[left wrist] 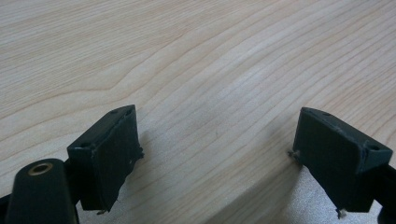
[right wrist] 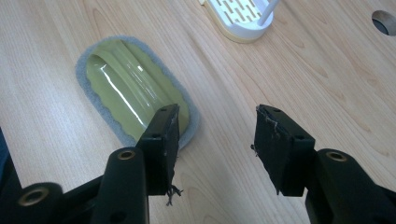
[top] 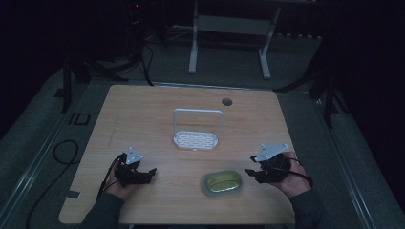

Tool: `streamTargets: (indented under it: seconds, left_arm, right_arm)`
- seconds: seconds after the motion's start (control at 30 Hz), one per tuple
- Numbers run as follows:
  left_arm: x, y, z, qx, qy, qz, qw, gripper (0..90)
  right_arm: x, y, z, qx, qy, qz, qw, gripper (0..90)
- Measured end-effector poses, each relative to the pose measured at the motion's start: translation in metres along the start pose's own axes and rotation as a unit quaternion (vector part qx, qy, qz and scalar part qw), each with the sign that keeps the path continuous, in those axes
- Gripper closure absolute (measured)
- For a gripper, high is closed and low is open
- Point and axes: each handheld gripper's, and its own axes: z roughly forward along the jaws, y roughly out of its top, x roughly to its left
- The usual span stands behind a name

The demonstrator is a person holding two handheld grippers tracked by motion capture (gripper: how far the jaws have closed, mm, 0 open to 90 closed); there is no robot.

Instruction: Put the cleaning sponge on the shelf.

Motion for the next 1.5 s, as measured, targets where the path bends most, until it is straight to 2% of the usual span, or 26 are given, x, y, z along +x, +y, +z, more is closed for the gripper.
streamTargets:
  seconds: [0.37, 0.57, 0.77, 1.1, 1.5]
  left_arm:
    - [0.0, 0.0, 0.0, 0.0, 0.0, 0.0, 1.0, 14.6]
    - [0.0, 0.0, 0.0, 0.001, 0.0, 0.002, 1.0, 14.6]
    - [0.0, 0.0, 0.0, 0.001, 0.0, 0.002, 1.0, 14.6]
    - [0.0, 0.0, 0.0, 0.001, -0.001, 0.002, 1.0, 14.6]
    - [0.0, 0.0, 0.0, 0.001, -0.001, 0.002, 1.0, 14.6]
  right_arm:
    - [0.0, 0.009, 0.007, 0.01, 0.02, -0.026, 0.9994, 49.3]
    - [0.0, 0.016, 0.012, 0.024, 0.033, -0.04, 0.9983, 49.3]
    - [-0.001, 0.021, 0.015, 0.024, 0.042, -0.052, 0.9975, 51.4]
    - [0.002, 0.03, 0.021, 0.037, 0.06, -0.081, 0.9942, 53.8]
    - [0.007, 0.041, 0.028, 0.046, 0.079, -0.105, 0.9902, 55.4]
